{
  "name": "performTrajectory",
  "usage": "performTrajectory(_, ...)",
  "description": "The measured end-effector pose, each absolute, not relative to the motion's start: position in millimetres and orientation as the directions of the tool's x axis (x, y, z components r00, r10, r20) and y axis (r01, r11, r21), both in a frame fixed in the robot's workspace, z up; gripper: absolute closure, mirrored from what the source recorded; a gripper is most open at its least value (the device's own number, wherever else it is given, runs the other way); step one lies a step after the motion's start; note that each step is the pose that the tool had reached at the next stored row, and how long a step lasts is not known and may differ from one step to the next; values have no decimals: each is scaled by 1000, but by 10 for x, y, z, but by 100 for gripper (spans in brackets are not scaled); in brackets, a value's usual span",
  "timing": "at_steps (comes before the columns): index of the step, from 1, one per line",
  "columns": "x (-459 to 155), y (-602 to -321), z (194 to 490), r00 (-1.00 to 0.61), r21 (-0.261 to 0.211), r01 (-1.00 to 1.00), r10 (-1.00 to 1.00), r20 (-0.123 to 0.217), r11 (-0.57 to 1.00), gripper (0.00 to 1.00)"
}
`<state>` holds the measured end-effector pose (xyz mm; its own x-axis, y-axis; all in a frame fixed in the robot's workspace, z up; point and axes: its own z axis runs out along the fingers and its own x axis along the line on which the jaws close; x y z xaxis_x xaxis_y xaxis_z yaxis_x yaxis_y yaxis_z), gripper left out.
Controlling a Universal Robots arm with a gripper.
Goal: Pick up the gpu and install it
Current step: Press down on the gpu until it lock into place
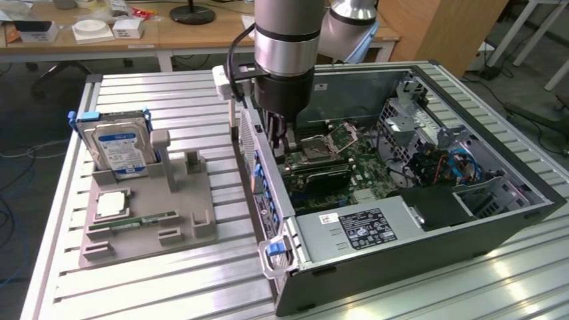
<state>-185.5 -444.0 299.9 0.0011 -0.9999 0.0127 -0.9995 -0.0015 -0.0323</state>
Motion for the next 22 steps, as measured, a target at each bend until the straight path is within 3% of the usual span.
performTrajectory(22, -1716, -4433, 2953, 1, -32, -999, -1000, 12, -1, 90)
